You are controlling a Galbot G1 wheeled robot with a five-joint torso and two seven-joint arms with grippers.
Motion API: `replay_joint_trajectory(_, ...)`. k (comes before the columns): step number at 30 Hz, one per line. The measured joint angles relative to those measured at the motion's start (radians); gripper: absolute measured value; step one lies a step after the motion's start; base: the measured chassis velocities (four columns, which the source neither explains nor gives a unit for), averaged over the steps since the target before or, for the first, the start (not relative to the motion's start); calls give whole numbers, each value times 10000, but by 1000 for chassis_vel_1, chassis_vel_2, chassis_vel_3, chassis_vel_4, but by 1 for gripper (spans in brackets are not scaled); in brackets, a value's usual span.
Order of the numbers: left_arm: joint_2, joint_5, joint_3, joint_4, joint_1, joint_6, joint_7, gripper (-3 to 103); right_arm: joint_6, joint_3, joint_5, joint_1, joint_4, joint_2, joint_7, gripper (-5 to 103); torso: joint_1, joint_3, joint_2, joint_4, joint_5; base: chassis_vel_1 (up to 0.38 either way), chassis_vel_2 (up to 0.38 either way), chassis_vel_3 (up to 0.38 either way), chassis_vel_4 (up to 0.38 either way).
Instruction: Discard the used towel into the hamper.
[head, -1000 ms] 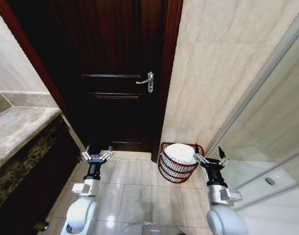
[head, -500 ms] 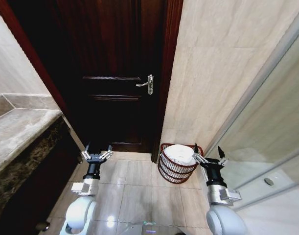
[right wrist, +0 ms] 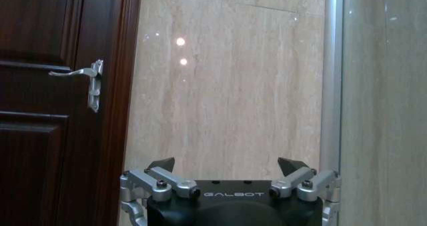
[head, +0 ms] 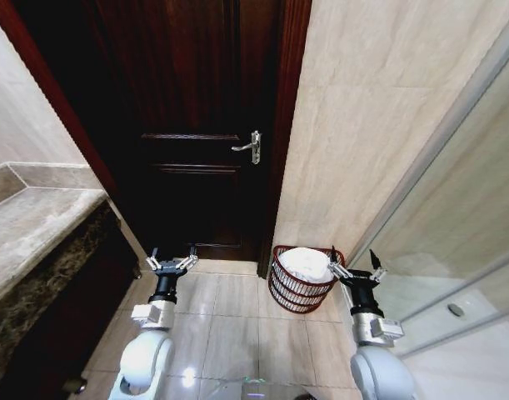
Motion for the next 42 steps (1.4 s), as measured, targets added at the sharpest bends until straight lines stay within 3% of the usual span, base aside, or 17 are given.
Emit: replay_joint_trajectory(42,82,-156,-116,-61,121,-71,-47,100,-76,-32,54,65,81,-169,200,100,629,785,1416,0,0,0,0,0,0)
